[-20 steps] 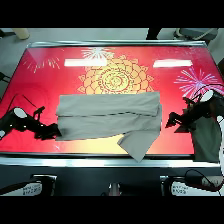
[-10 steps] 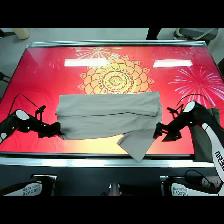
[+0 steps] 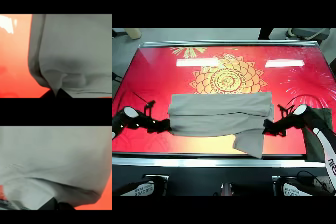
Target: Fold the shirts.
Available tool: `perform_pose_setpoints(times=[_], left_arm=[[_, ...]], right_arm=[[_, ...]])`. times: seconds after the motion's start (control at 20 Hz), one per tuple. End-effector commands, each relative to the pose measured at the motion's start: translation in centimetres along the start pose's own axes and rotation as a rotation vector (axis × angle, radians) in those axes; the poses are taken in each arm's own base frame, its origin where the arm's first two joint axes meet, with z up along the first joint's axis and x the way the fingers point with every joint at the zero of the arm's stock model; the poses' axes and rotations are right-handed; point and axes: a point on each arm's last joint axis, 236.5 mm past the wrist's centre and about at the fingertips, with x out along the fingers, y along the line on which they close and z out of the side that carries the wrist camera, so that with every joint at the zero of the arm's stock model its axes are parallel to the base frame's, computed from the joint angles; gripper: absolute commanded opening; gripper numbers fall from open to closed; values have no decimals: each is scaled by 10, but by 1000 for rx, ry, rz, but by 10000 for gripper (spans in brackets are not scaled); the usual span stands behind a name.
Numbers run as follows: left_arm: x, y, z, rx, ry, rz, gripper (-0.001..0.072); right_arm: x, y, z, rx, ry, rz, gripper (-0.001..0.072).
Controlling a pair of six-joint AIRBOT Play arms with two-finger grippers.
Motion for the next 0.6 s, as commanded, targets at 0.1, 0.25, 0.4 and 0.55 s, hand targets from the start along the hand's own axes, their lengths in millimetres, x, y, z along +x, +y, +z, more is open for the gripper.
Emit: perform_pose_setpoints(times=[0.1, 0.25, 0.4, 0.55], left_arm=[[-70, -37, 99, 64, -259, -23, 18], [-55, -38, 154, 23, -262, -40, 20], [-20, -34, 193, -39, -208, -71, 21], [18, -37, 208, -95, -146, -141, 27]], right_arm=[[-96, 60, 114, -111, -371, 25, 24], [-105, 69, 193, -96, -507, 48, 24], [-79, 72, 238, -39, -517, 127, 25], [-33, 58, 243, 34, -426, 163, 28]])
